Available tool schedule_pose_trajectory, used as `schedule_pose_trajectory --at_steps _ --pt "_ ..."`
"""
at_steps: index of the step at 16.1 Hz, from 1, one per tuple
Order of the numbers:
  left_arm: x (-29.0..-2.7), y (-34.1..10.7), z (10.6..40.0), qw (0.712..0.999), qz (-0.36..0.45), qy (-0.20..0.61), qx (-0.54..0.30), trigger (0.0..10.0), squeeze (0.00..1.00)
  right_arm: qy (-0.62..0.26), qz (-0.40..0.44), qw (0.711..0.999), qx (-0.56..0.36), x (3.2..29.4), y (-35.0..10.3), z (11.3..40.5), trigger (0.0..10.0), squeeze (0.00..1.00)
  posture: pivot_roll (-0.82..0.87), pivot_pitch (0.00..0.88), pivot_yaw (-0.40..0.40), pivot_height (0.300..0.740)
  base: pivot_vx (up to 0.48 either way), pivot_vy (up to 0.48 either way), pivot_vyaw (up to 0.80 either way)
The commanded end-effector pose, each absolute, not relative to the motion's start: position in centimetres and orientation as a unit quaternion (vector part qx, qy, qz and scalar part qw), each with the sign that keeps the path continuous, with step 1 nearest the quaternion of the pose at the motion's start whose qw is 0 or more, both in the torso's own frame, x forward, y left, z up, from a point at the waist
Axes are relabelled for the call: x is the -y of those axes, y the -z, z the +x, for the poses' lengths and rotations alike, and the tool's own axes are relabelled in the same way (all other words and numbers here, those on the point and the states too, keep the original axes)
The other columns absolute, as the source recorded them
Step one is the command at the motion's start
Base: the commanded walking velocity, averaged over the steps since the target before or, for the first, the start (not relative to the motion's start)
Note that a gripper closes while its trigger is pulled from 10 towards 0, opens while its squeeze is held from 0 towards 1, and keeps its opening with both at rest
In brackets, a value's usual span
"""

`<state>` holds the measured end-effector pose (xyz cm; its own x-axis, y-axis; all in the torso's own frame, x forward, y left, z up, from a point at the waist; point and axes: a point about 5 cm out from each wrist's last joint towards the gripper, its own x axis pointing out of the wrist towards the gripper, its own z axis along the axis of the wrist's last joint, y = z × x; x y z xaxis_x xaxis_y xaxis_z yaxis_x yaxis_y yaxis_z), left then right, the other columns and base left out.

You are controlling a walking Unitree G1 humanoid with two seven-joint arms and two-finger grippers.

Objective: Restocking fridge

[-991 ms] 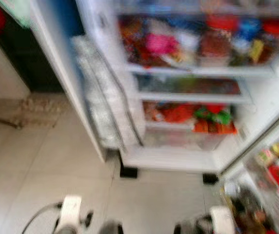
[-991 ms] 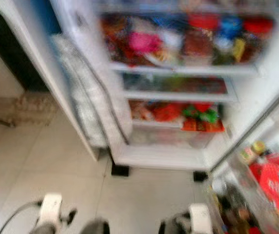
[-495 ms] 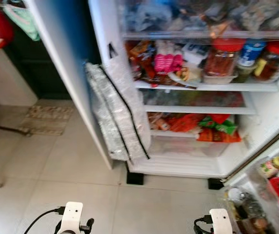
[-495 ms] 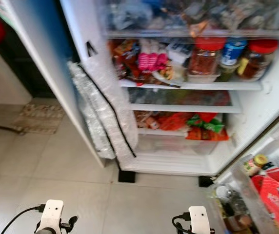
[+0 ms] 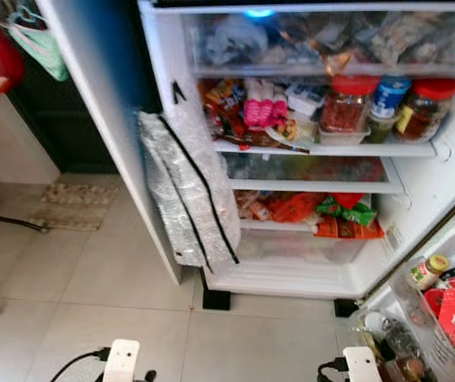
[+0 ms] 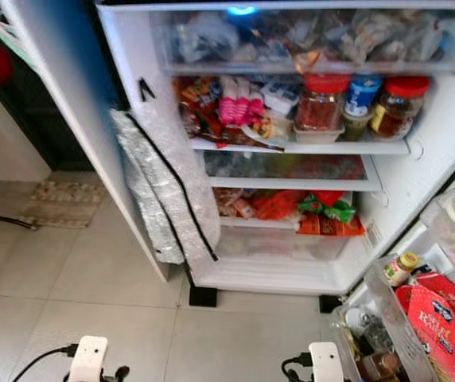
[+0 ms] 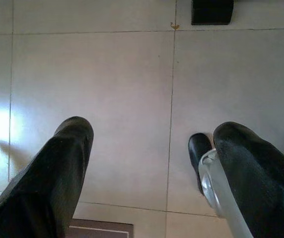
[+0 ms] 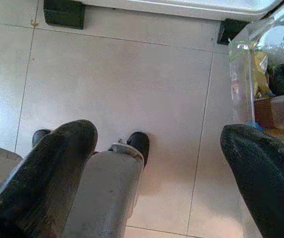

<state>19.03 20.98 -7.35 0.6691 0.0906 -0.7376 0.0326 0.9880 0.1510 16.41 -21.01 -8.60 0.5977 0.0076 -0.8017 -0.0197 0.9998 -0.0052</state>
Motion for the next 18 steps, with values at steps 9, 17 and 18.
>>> schedule_pose_trajectory --at_steps 9,17,18 --pt "-22.0 7.7 18.2 0.9 0.078 -0.033 -0.427 10.0 0.0 0.028 0.007 0.889 -0.457 20.5 9.1 15.7 10.0 0.0 -0.03 0.065 0.049 0.74 0.0 0.281 0.0" --pt "-22.3 7.5 18.4 0.902 0.07 -0.047 -0.424 10.0 0.0 0.035 0.01 0.895 -0.444 20.5 8.8 16.2 10.0 0.0 -0.02 0.122 0.05 0.74 0.0 0.094 0.0" --pt "-22.3 7.5 18.4 0.902 0.07 -0.047 -0.424 10.0 0.0 0.036 0.01 0.895 -0.445 20.5 8.8 16.2 10.0 0.0 -0.02 0.122 0.05 0.74 0.0 0.0 0.0"
